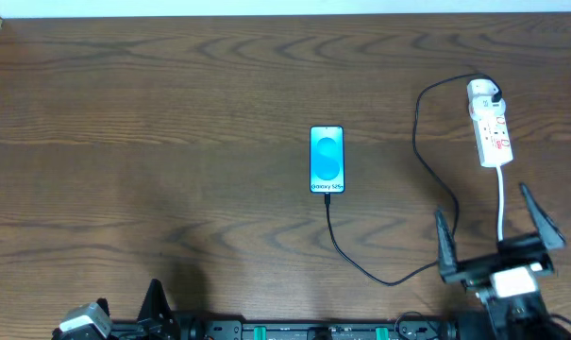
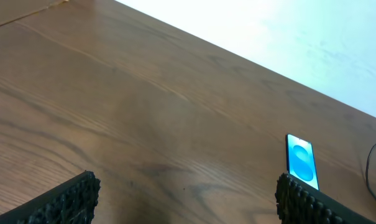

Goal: Plug charger to phone and switch on socket

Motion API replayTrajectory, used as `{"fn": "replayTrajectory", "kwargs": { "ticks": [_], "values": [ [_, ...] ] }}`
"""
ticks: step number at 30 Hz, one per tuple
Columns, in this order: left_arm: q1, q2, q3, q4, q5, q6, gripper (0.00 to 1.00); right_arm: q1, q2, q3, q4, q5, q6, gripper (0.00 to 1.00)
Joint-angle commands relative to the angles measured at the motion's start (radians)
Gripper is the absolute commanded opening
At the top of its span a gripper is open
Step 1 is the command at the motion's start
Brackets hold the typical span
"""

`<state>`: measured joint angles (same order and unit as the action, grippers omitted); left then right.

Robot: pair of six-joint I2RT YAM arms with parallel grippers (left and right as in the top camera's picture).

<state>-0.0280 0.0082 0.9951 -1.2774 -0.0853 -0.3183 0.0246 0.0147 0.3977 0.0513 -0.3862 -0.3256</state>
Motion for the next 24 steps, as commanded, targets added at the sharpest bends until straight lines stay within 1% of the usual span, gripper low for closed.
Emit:
{"fn": "replayTrajectory", "kwargs": {
  "ticks": [1,7,8,10,17,24],
  "values": [
    [0.004,-0.006,0.005,-0.001,-0.009,-0.013,0.91,-0.001,-0.008,-0.055,-0.011,0.017,0.019,0.99],
    [0.004,-0.006,0.005,-0.001,-0.009,-0.013,0.91,-0.001,-0.008,-0.159,-0.019,0.017,0.019,0.99],
    [0.004,-0.006,0.005,-0.001,-0.009,-0.013,0.93,-0.001,-0.008,-0.175,-0.019,0.017,0.019,0.99],
    [0.004,-0.006,0.005,-0.001,-0.009,-0.013,0.91,-0.001,-0.008,-0.216,-0.023,0.018,0.019,0.99],
    [0.005,-0.006,0.005,-0.001,-0.009,-0.013,0.91,-0.001,-0.008,-0.332,-0.017,0.018,0.019,0.99],
    [0.004,-0.006,0.005,-0.001,-0.009,-0.013,0.91,-0.001,-0.008,-0.359,-0.022,0.022,0.018,0.99]
  ]
}}
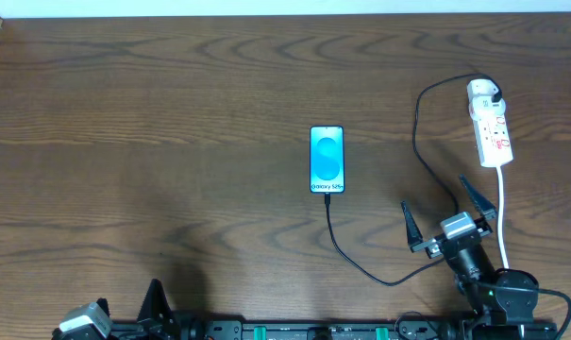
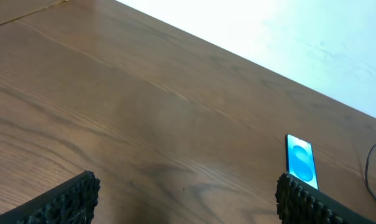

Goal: Plug charger to phone and switch on socket

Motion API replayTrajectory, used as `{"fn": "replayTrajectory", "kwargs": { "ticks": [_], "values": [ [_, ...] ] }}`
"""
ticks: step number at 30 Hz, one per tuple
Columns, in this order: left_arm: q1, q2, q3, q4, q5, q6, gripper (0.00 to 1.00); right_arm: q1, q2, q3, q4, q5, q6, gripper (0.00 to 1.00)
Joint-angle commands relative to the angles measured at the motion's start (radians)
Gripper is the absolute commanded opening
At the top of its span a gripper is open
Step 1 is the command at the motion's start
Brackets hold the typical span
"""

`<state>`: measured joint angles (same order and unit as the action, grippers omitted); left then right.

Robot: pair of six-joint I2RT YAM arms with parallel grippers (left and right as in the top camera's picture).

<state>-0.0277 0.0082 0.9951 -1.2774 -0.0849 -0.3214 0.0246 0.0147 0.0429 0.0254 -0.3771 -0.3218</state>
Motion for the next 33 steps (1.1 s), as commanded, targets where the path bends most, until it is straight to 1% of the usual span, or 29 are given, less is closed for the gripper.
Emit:
{"fn": "replayTrajectory", "kwargs": {
  "ticks": [1,5,8,26,29,33],
  "values": [
    [0.004,-0.006,0.005,-0.001,-0.010,-0.010,0.91,-0.001,-0.008,-0.004,-0.001,0.013,0.014,0.99],
    [0.004,-0.006,0.005,-0.001,-0.010,-0.010,0.91,-0.001,-0.008,-0.004,-0.068,0.011,0.014,0.99],
    [0.004,-0.006,0.005,-0.001,-0.010,-0.010,0.91,-0.001,-0.007,-0.004,-0.156,0.012,0.014,0.99],
    [0.004,-0.006,0.005,-0.001,-0.010,-0.010,0.91,-0.001,-0.002,-0.004,-0.150,0.012,0.014,0.99],
    [0.004,-0.006,0.005,-0.001,-0.010,-0.010,0.91,-0.002,-0.002,-0.005,-0.149,0.032,-0.034,0.99],
    [0.004,-0.006,0.005,-0.001,-0.010,-0.010,0.91,-0.002,-0.002,-0.011,-0.132,0.083,-0.035,0.99]
  ]
}}
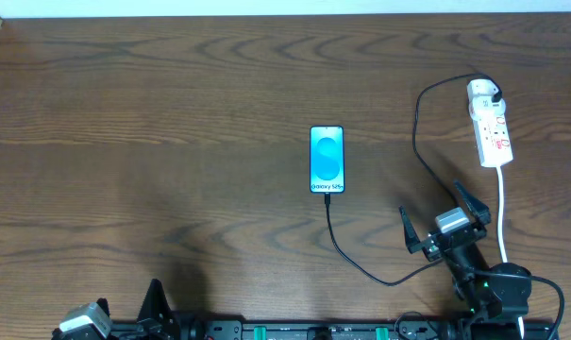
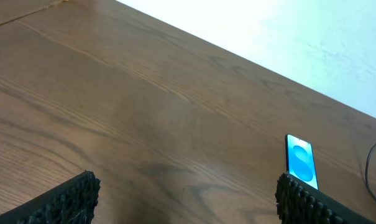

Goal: Plug charger to phone and switch on socket

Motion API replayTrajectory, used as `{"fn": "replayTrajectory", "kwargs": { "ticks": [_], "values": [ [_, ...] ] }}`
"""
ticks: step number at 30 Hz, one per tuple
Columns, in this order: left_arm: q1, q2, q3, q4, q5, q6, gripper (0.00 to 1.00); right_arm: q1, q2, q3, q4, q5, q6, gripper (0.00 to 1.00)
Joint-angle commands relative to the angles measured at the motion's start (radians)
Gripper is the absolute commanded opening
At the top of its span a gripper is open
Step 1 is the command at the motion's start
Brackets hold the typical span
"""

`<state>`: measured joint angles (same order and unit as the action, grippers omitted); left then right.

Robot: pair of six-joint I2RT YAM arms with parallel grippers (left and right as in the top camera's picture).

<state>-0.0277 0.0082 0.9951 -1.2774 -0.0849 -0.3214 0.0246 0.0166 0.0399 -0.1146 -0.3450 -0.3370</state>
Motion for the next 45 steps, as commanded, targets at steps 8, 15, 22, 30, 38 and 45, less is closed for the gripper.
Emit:
{"fn": "replayTrajectory", "kwargs": {
  "ticks": [8,15,22,30,38,45],
  "values": [
    [0.004,-0.006,0.005,-0.001,-0.010,-0.010,0.91,-0.002,-0.011,-0.035,0.105,0.075,-0.019,0.99],
    [0.004,-0.006,0.005,-0.001,-0.010,-0.010,0.91,-0.002,-0.011,-0.035,0.081,0.077,-0.019,0.99],
    [0.004,-0.006,0.005,-0.001,-0.010,-0.010,0.91,-0.006,-0.011,-0.035,0.068,0.085,-0.019,0.99],
    [0.004,-0.006,0.005,-0.001,-0.010,-0.010,0.91,-0.089,-0.011,-0.035,0.067,0.085,0.135,0.99],
    [0.004,-0.006,0.005,-0.001,-0.010,-0.010,0.91,-0.101,-0.012,-0.035,0.066,0.100,0.135,0.99],
    [0.004,-0.006,0.005,-0.001,-0.010,-0.010,0.91,-0.101,-0.011,-0.035,0.064,0.100,0.135,0.99]
  ]
}}
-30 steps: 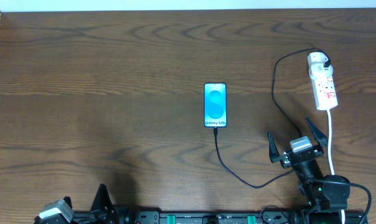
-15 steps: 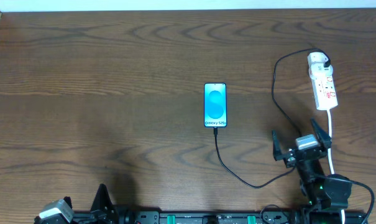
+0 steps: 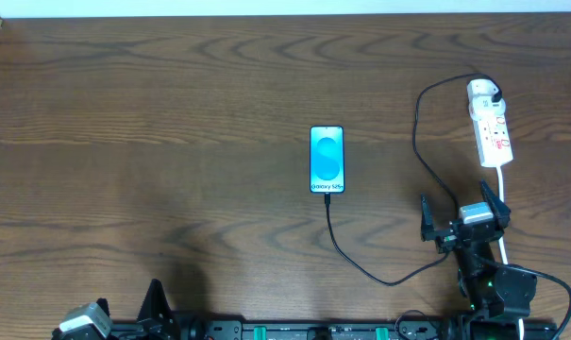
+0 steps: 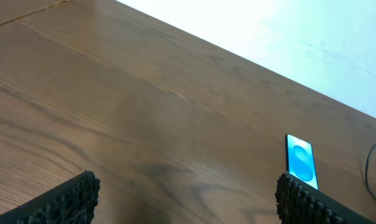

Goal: Plug charger to phone and switch on socket

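Note:
A phone with a lit blue screen lies mid-table, also seen far off in the left wrist view. A black charger cable runs from the phone's near end, loops right and up to the white socket strip at the far right. My right gripper stands open near the table's front right, beside the cable and below the strip, with nothing between its fingers. My left gripper is open over bare wood at the front left, holding nothing.
The wooden table stretches wide to the left. A white cord runs from the socket strip toward the front edge, right next to my right gripper. A pale wall lies beyond the table's far edge.
My right gripper has shifted a little to the right and squared up, now closer to the white cord below the strip. The left arm, phone and cable are unchanged.
My right gripper was open and large in view at the front right corner. Then it was lower over the table near the cable loop, tilted left. It stayed there, and now sits slightly further right. The left arm has stayed still throughout.

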Motion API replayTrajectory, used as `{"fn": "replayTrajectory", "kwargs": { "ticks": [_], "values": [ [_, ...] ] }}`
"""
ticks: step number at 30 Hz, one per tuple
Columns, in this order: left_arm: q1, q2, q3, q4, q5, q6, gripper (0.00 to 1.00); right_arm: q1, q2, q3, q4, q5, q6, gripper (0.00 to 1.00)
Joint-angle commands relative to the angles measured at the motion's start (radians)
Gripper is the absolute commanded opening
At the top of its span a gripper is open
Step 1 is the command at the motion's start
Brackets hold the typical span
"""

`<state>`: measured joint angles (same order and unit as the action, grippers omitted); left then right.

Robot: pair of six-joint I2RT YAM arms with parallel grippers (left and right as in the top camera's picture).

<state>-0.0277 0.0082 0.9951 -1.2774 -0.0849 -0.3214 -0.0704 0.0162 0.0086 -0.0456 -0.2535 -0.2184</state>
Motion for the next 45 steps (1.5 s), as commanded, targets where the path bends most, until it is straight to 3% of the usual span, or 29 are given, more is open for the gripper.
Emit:
{"fn": "replayTrajectory", "kwargs": {
  "ticks": [1,37,45],
  "values": [
    [0.004,-0.006,0.005,-0.001,-0.010,-0.010,0.91,-0.006,-0.011,-0.004,-0.005,0.008,0.016,0.99],
    [0.005,-0.006,0.000,0.003,-0.032,-0.006,0.91,-0.006,-0.011,-0.003,-0.007,0.008,0.016,0.99],
    [0.005,-0.006,-0.064,0.122,-0.009,-0.005,0.91,-0.006,-0.011,-0.003,-0.007,0.008,0.016,0.99]
  ]
}}
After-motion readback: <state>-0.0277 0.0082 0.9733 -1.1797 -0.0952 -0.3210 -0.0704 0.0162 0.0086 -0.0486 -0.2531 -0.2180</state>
